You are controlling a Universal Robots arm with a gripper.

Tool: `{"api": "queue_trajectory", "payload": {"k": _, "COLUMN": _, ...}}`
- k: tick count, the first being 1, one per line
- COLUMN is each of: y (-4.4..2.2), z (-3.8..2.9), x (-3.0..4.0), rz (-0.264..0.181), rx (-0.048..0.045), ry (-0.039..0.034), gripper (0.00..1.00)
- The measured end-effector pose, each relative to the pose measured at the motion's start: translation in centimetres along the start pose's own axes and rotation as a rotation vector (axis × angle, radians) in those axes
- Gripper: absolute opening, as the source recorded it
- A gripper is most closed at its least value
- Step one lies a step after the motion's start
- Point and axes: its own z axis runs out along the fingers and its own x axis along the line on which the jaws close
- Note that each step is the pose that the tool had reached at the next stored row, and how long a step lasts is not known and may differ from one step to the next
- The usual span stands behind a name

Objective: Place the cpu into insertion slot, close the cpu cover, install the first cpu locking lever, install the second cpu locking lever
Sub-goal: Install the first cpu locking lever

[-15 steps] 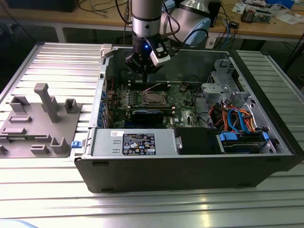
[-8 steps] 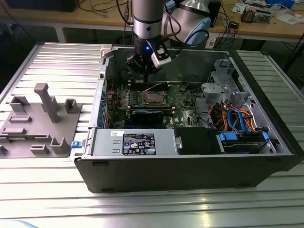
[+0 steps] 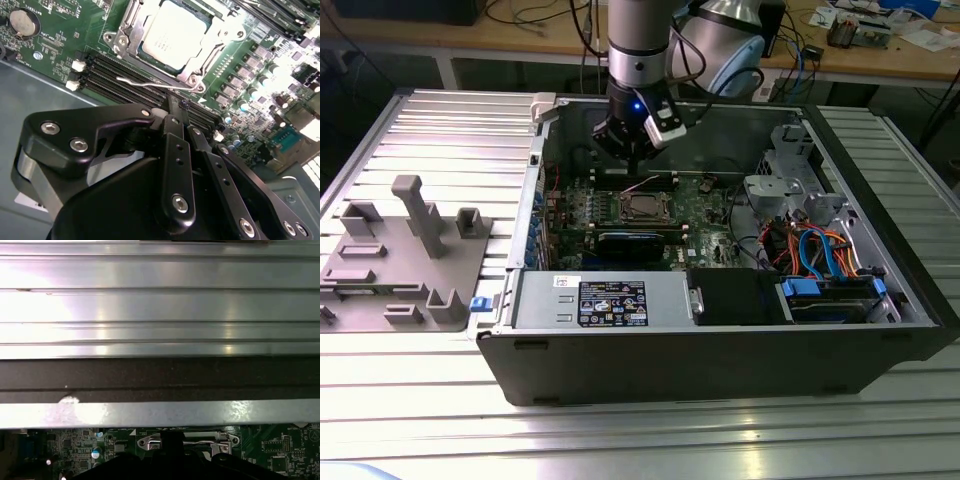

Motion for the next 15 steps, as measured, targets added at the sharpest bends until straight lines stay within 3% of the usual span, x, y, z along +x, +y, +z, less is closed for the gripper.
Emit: {"api": "queue_trajectory", "payload": {"k": 15, "y": 0.0, "z": 0.48, "x": -1.34, "rz": 0.0, "rx": 0.0003, "ry": 0.0, "gripper": 0.11}}
